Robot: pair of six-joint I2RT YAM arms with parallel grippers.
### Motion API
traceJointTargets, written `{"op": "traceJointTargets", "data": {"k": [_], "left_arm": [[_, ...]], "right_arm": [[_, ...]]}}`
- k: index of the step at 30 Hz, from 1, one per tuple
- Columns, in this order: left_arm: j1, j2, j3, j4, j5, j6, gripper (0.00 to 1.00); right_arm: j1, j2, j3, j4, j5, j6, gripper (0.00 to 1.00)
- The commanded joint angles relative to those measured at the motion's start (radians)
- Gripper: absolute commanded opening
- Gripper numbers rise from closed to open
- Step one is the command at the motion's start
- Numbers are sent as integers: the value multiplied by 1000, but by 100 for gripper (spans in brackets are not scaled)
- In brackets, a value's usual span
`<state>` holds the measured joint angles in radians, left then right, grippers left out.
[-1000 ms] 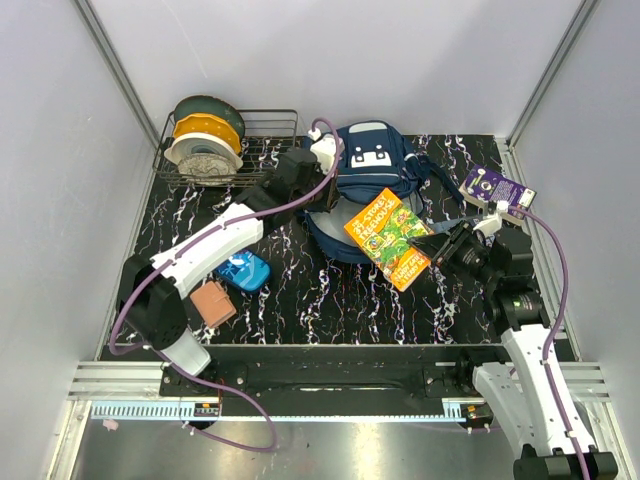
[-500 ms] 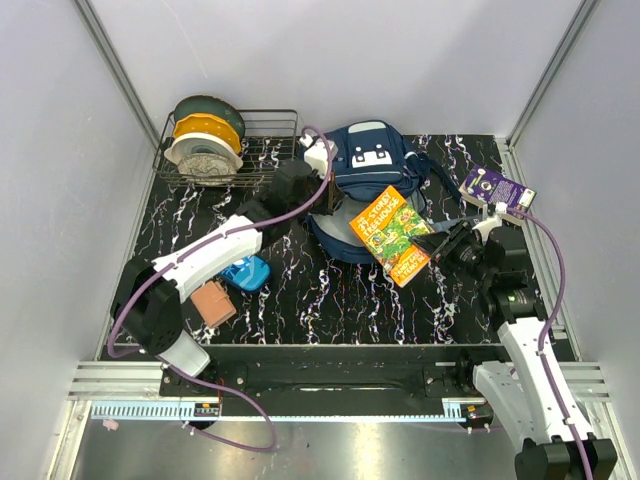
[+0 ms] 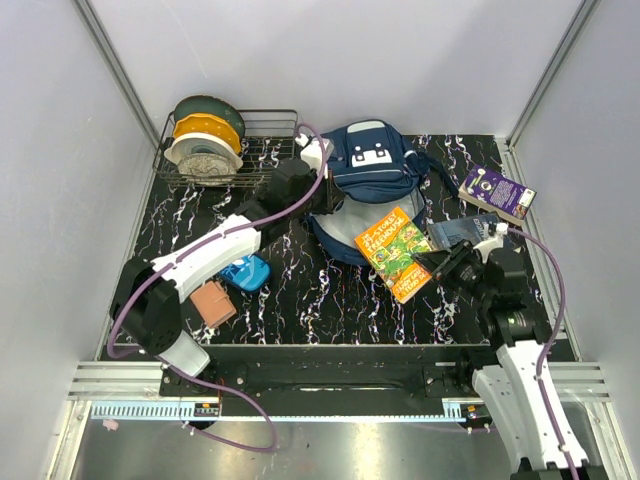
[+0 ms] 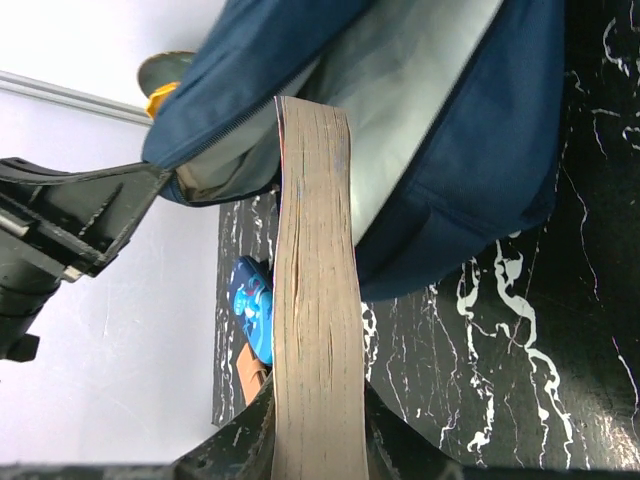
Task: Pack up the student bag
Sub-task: Place the book in the student bag.
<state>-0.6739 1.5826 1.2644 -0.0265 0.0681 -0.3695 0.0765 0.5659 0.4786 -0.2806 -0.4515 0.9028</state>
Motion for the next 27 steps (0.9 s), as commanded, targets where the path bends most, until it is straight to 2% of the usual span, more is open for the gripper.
{"op": "traceJointTargets", "data": {"k": [1,4,8,11,17,19,23,25,27], "left_arm": [[-3,-147,16,128,70,30,0],[-7,-153,13,116,58,44,0],[-7,-154,55,68,58,58,0],[-7,-154,72,42,45,76,0],[-15,-177,32,79,82,9,0],[-24,-182,27,105,84,-6,0],[-68,-182,55,105,82,-12,0],[-82,-184,59,105,84,-17,0],[-104,-187,61,100,81,-20,0]], "right_arm": [[0,-109,93,-63,16,-34,0],[0,-129,120,-144,42,-30,0],[0,-138,112,-128,22,22,0],[-1,-130,74,-65,-22,100,0],[0,-74,-34,87,-15,403,0],[0,-41,-69,170,-39,444,0],[0,24,-81,185,-21,492,0],[0,46,-93,245,-9,508,0],[0,86,-110,393,-10,545,0]]}}
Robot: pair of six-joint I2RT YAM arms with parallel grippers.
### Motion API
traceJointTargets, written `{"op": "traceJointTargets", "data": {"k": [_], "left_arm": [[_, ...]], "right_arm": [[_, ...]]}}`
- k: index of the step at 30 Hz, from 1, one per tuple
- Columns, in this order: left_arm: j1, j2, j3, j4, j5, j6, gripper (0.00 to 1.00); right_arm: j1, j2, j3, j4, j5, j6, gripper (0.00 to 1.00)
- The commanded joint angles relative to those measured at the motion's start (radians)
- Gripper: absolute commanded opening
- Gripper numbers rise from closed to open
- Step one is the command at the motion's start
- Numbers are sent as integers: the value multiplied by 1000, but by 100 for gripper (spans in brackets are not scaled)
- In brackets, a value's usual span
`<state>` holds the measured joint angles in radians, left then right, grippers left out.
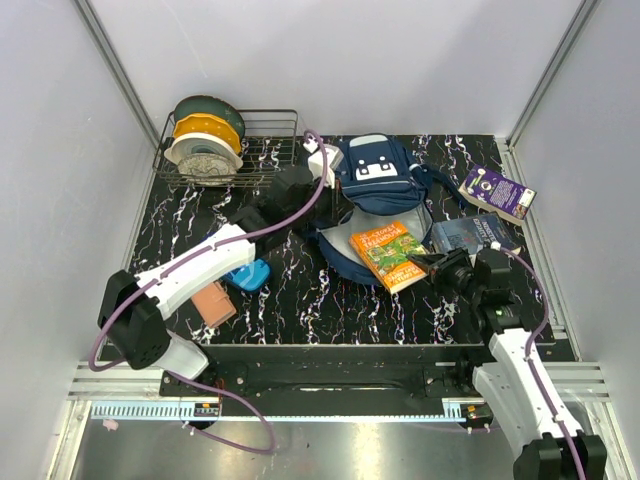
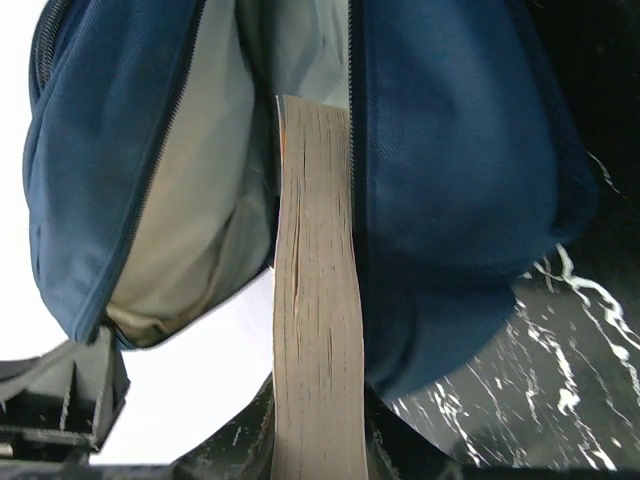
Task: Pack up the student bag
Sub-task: Place the book in the student bag.
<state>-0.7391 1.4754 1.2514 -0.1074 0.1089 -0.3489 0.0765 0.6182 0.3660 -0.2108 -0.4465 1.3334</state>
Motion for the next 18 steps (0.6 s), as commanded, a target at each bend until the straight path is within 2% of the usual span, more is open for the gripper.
{"op": "traceJointTargets", "data": {"k": [1,8,12,14,18], "left_arm": [[-45,-89,72,179,40,-44,0],[-112,-121,65,184,34,-70,0],[-138,-125,77,163,46,-67,0],[-152,-130,79,152,49,-70,0],[-169,-139,71,152,49,-79,0]], "right_arm": [[-1,49,11,333,-9,121,0],[0,263,71,398,57,78,0],[2,357,57,593,118,66,0],[2,424,73,628,143,59,0],[26,557,74,841,158,78,0]]}}
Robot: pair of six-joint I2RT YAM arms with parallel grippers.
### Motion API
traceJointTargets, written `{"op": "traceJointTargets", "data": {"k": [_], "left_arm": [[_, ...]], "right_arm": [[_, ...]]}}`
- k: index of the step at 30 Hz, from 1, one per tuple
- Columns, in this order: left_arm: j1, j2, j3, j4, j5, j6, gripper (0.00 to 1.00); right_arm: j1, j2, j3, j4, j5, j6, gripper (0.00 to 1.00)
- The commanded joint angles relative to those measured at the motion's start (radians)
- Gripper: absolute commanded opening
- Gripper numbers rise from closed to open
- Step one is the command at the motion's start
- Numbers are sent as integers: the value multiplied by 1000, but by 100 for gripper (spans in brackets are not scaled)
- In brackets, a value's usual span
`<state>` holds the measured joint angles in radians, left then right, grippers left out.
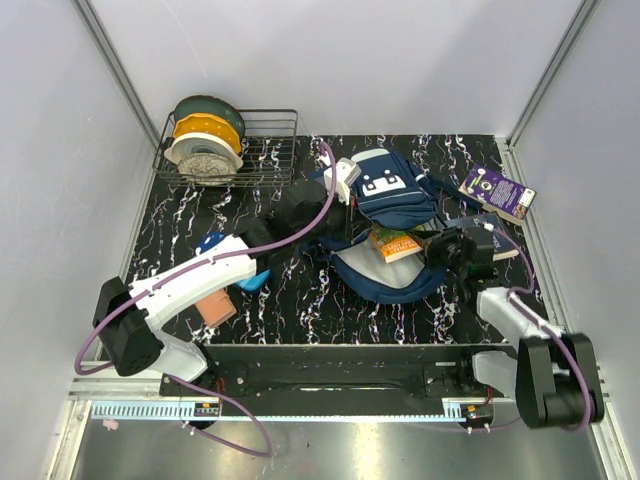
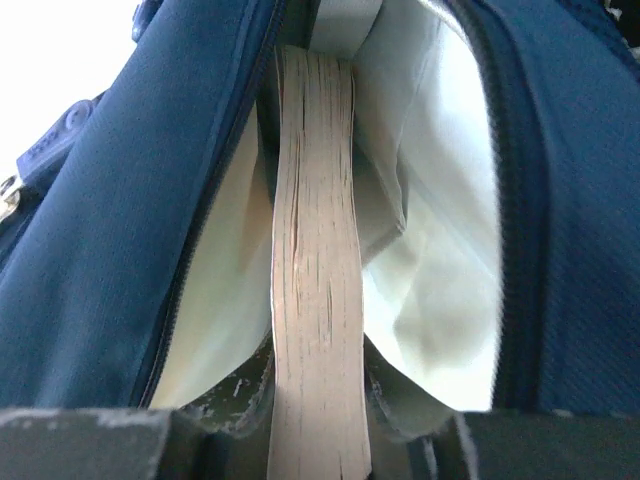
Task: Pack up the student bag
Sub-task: Place the book in the student bag.
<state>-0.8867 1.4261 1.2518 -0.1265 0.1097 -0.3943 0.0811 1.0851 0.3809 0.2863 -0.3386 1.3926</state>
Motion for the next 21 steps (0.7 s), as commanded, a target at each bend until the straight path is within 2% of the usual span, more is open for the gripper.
{"op": "traceJointTargets", "data": {"k": [1,8,11,12,14,16,18,19,20,21], "left_arm": [[-26,-90,72,171,44,-32,0],[-34,-84,98,163,56,-28,0],[-34,-87,98,159,47,-25,0],[-34,-93,97,145,22,-20,0],[-35,-101,94,131,-7,-5,0],[-34,-112,87,130,-60,6,0],[-32,-118,92,87,-83,15,0],[-31,-116,101,77,-88,23,0],[-32,-116,106,59,-91,23,0],[-29,-113,112,54,-97,23,0]], "right_arm": [[31,116,68,373,55,13,0],[138,330,75,623,150,8,0],[167,416,41,837,156,75,0],[169,432,18,1014,144,89,0],[170,412,-5,1070,125,118,0],[169,354,-65,1042,142,125,0],[169,209,-102,897,156,80,0],[169,149,-103,817,186,41,0],[169,16,-103,631,208,22,0],[169,-52,-94,543,231,-6,0]]}}
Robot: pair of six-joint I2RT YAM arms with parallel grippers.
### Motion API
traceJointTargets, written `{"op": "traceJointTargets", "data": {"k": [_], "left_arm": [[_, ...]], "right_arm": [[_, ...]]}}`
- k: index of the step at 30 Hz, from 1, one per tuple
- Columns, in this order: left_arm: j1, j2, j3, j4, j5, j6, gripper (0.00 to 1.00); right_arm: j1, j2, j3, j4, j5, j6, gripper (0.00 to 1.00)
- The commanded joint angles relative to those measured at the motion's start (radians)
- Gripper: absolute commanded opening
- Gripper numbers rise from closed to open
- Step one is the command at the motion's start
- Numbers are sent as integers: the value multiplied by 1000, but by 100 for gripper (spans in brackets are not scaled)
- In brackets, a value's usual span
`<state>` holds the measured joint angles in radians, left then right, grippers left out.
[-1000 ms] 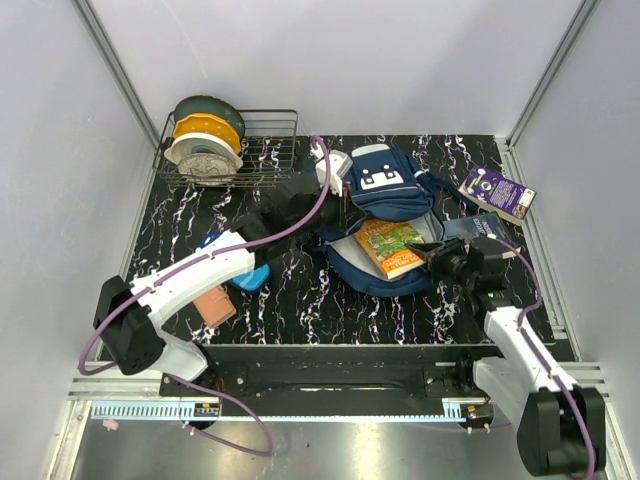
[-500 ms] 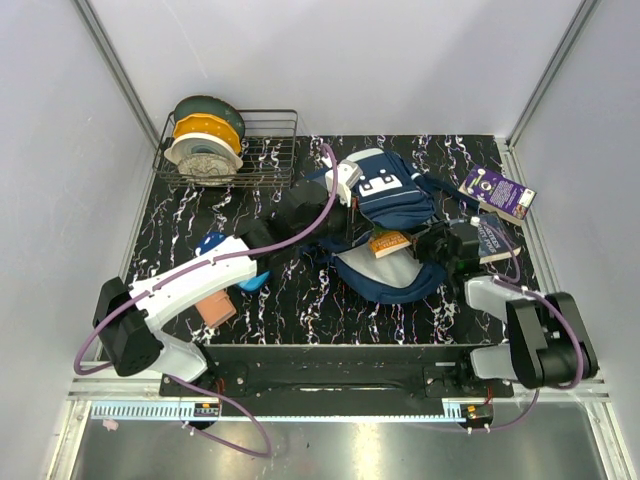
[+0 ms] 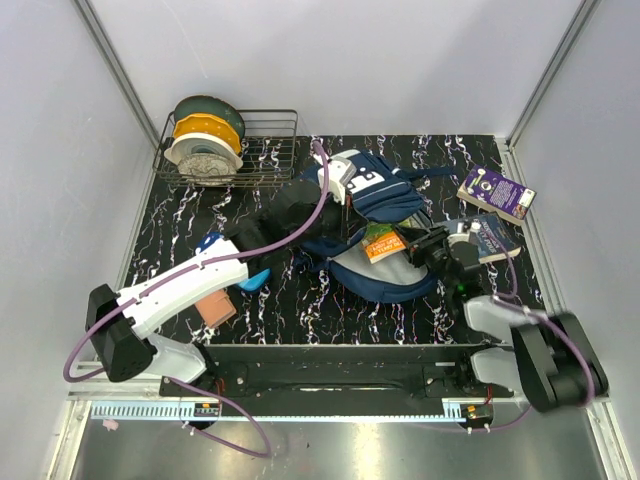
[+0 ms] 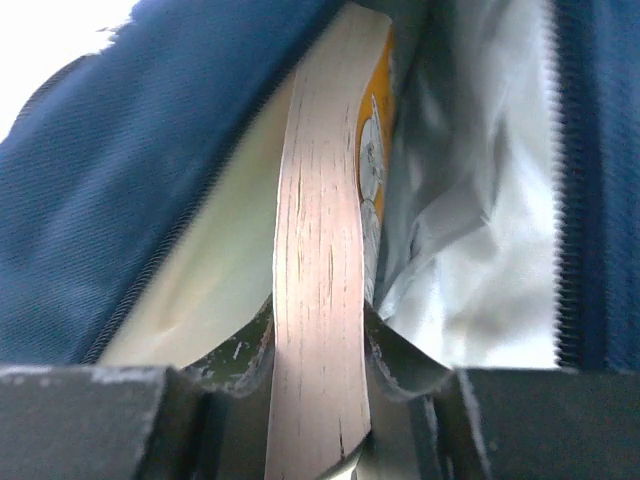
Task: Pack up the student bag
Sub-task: Place the book in the student bag.
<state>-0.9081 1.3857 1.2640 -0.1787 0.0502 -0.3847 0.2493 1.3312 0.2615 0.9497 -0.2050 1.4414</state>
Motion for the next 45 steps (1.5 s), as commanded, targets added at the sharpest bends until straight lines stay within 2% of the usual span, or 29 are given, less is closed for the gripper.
{"op": "traceJointTargets", "data": {"k": [1,2,4,5,8,10,13,18,27,36,37,38,40,41,44,45], "left_arm": [[-8,-76,98,108,-36,15,0],[-8,-79,97,116,-32,18,0],[-8,-80,94,127,9,32,0],[-6,-79,94,140,29,38,0],[-8,-70,100,175,117,61,0],[-8,-70,100,198,165,67,0],[-8,-68,104,214,195,89,0],[-5,-70,100,254,234,110,0],[-3,-31,137,283,279,110,0],[-2,-27,137,288,370,119,0],[-2,-27,135,286,372,119,0],[-3,-30,130,289,369,119,0],[-2,-33,127,286,366,119,0],[-2,-34,124,283,358,122,0],[5,-43,109,285,329,122,0],[8,-45,103,285,317,116,0]], "right_arm": [[1,-366,31,-202,149,-106,0],[1,-486,41,-364,177,-125,0],[2,-591,97,-521,240,-166,0],[2,-599,117,-598,246,-186,0],[1,-546,185,-678,176,-181,0],[1,-468,191,-660,90,-121,0],[4,-383,156,-533,44,-47,0],[70,-380,212,-597,197,-96,0],[113,-273,176,-456,237,-12,0],[117,-121,255,-393,246,-7,1],[117,-103,252,-375,256,-4,2],[116,-96,254,-373,262,-3,9],[116,-79,262,-374,262,-10,12],[116,-76,272,-377,254,-21,22],[117,-70,280,-404,230,-41,42],[117,-73,277,-407,224,-48,55]]}}
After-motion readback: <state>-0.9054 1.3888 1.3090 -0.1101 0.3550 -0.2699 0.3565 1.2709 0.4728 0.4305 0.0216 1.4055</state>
